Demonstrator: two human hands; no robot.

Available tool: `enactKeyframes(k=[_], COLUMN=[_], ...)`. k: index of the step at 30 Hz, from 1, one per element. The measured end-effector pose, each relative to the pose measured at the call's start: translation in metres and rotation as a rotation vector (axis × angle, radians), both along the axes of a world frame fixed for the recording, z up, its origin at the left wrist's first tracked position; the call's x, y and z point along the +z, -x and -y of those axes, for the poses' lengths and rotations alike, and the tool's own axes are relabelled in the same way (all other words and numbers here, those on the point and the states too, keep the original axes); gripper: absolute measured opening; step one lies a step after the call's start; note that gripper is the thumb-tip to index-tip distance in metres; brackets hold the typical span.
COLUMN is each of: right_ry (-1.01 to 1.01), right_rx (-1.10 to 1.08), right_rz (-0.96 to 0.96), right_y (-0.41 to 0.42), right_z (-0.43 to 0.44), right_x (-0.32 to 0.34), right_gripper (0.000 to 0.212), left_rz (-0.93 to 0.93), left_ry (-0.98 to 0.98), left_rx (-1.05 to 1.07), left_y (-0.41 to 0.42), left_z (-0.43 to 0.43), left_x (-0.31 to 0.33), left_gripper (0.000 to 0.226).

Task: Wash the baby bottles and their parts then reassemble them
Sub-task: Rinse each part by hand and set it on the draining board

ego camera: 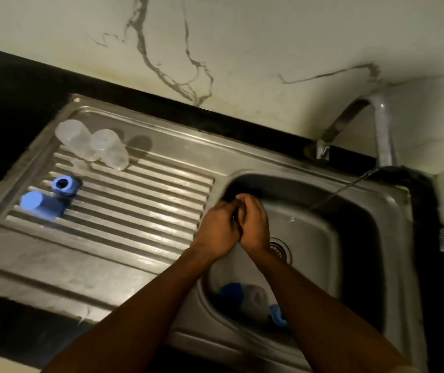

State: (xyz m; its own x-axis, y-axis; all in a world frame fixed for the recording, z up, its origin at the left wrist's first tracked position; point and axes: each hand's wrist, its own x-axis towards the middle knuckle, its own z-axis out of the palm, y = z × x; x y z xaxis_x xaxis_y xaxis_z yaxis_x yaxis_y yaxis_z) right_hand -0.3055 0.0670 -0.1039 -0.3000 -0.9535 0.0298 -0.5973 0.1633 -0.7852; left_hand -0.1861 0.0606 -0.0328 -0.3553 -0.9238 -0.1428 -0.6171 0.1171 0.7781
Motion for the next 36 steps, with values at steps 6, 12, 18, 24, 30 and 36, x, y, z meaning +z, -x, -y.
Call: enactKeyframes(k=[6,12,18,24,30,36], right_ry=[-0.485,-0.556,-0.489,-0.290,-0.206,-0.151], right_rx=[-0.137,0.204,0.132,-0.385,-0.203,-0.178], right_rz=[0.169,-0.335,-0.086,0.680,0.800,0.666], right_y=[0.036,0.037,0.052,0.099,0.145,0.154], right_z=[0.010,0.027,0.010,-0.045,-0.049,-0.041], right_x=[-0.015,-0.040,-0.048,-0.040,-0.014,0.002], right_gripper=[0.024,0.019,0.022,0.012,0.042,0.035], left_rz=[0.149,0.208,0.207,0.116,0.022,-0.222], left_ry=[-0.209,-0.235,-0.251,-0.251,-0.309,-0.335], left_rx=[0.000,0.094,0.156,0.216,0.207,0.335], left_y=[0.049,0.054,0.062,0.095,0.139,0.160], left_z=[-0.024,-0.039,-0.048,-0.053,-0.053,-0.047], left_x=[-0.029,-0.039,-0.044,-0.039,-0.045,-0.048], left_gripper=[0.023,0.012,0.027,0.024,0.035,0.029])
